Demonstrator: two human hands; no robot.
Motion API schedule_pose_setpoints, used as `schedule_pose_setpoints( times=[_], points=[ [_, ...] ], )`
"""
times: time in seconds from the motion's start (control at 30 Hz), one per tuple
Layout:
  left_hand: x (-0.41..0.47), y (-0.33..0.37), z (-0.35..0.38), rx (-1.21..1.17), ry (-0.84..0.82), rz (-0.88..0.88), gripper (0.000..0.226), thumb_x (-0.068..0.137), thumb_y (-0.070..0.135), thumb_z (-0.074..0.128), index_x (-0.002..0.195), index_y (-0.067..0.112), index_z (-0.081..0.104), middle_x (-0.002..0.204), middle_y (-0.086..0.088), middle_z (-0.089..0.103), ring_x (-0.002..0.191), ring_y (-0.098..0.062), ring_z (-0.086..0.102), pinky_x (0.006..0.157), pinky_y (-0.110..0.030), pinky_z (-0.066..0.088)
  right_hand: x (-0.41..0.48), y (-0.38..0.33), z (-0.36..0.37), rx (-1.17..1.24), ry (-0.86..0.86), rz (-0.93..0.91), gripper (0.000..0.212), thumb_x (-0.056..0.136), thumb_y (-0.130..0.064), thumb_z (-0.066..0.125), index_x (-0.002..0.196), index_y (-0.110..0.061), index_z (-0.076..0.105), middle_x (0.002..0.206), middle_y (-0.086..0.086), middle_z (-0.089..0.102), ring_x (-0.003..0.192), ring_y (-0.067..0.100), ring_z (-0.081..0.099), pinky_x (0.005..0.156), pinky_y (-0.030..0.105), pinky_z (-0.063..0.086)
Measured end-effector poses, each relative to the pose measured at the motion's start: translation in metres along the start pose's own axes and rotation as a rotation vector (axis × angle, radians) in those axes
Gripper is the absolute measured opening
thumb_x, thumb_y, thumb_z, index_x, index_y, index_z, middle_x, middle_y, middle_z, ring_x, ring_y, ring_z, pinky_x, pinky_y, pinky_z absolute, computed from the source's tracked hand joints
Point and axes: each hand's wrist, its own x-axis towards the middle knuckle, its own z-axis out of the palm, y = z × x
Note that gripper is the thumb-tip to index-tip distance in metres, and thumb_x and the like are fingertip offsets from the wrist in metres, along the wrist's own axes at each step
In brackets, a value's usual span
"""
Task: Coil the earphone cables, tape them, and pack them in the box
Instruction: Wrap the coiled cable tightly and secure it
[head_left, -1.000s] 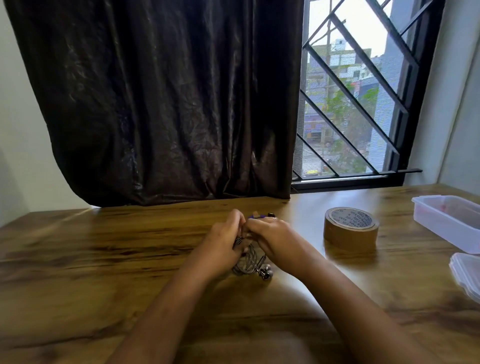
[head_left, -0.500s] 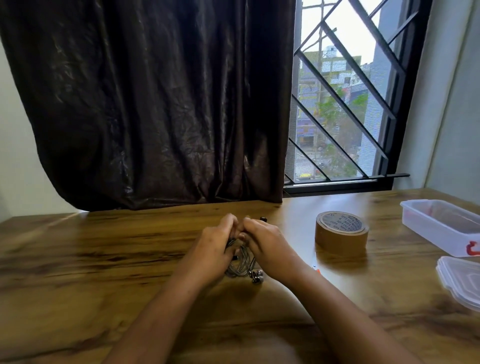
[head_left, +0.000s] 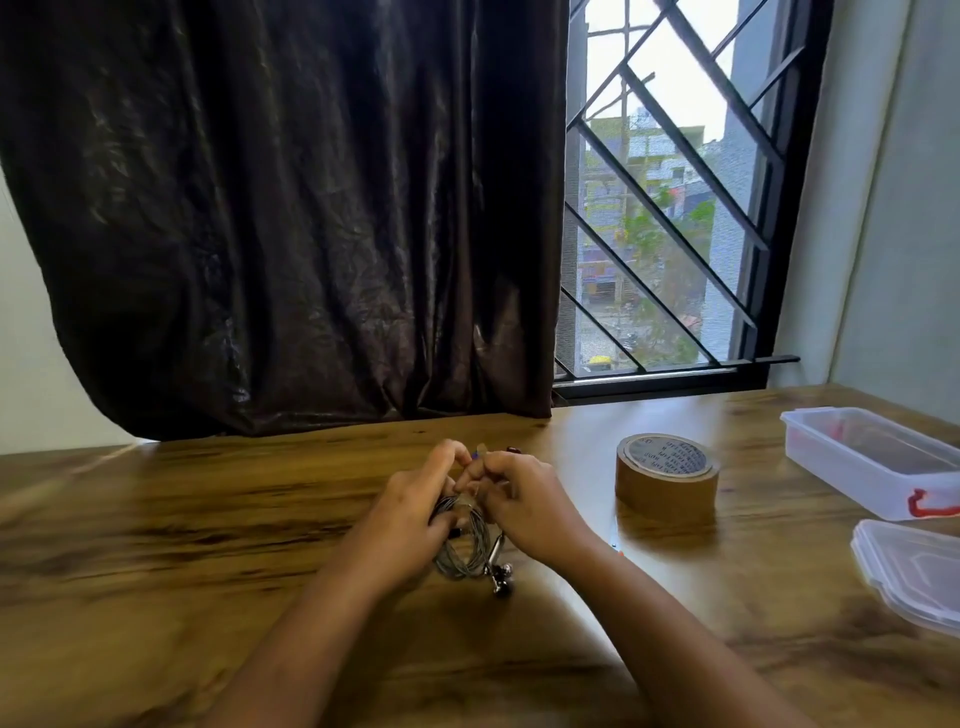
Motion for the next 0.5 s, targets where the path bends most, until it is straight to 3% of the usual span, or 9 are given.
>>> schedule_pose_setpoints(
  times=[0.2, 0.3, 0.4, 0.5],
  points=[
    [-0.003, 0.001, 0.0, 0.048, 0.036, 0.029, 0.053, 0.086, 0.014, 0.064, 0.117, 0.045, 0.035, 0.091, 0.013, 0.055, 0.081, 0.0, 0.057, 0.065, -0.02, 0.051, 0.001, 0.003, -0.003, 0.166, -0.018, 0.164, 0.018, 0.087, -0.002, 0.062, 0.094, -0.017, 0.069, 0.073, -0.007, 0.064, 0.059, -0.001, 0.059, 0.059, 0.02, 0.049],
    [-0.004, 0.003, 0.002, 0.091, 0.036, 0.055, 0.042, 0.088, 0.013, 0.061, 0.119, 0.038, 0.044, 0.102, 0.016, 0.055, 0.09, -0.001, 0.057, 0.071, -0.019, 0.052, 0.0, 0.003, -0.007, 0.304, -0.062, 0.254, 0.027, 0.086, -0.002, 0.064, 0.104, -0.022, 0.065, 0.071, 0.002, 0.069, 0.065, 0.011, 0.065, 0.065, 0.03, 0.056],
    [-0.005, 0.006, 0.003, 0.138, 0.055, 0.079, 0.032, 0.09, 0.014, 0.057, 0.115, 0.032, 0.05, 0.112, 0.015, 0.055, 0.099, 0.0, 0.054, 0.079, -0.02, 0.052, 0.0, 0.004, -0.011, 0.364, -0.085, 0.305, 0.024, 0.085, -0.002, 0.065, 0.102, -0.02, 0.066, 0.076, 0.007, 0.071, 0.072, 0.021, 0.069, 0.074, 0.039, 0.059],
    [-0.007, 0.009, 0.002, 0.157, 0.073, 0.099, 0.031, 0.092, 0.014, 0.054, 0.119, 0.028, 0.052, 0.12, 0.013, 0.054, 0.104, 0.0, 0.053, 0.084, -0.017, 0.049, 0.0, 0.003, -0.015, 0.453, -0.118, 0.357, 0.019, 0.084, 0.0, 0.065, 0.097, -0.015, 0.067, 0.078, 0.009, 0.072, 0.073, 0.022, 0.069, 0.074, 0.037, 0.059]
  ],
)
